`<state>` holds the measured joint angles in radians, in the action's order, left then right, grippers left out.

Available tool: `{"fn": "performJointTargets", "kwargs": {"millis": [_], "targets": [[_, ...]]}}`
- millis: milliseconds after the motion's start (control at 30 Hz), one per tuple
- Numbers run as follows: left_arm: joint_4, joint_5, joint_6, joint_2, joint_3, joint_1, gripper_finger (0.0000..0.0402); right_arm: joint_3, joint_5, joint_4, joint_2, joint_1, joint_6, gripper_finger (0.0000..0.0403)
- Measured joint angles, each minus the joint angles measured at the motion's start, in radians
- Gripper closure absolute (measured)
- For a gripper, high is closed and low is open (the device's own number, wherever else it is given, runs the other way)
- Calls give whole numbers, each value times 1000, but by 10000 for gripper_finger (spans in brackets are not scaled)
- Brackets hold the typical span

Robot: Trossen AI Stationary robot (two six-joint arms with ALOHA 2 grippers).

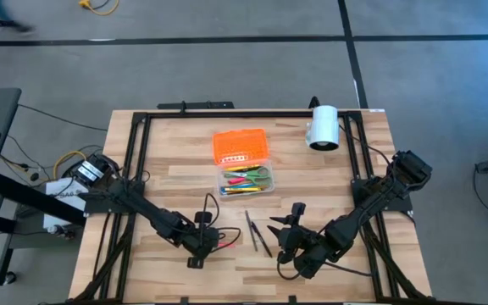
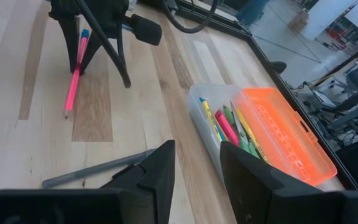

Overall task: Pick & place school supplies into a supply box
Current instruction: Put the pink pencil into the supply box

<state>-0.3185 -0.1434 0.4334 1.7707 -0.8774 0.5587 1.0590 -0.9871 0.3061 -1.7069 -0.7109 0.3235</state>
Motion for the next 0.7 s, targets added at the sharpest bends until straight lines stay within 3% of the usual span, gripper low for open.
{"fn": "performJointTargets", "kwargs": {"millis": [467, 700], "targets": [[-8, -4, -22, 0, -4, -5, 386, 0, 0, 0, 0, 0, 0, 281], [-132, -35, -71, 6, -84, -4, 387, 0, 0, 0, 0, 0, 0, 281]]}}
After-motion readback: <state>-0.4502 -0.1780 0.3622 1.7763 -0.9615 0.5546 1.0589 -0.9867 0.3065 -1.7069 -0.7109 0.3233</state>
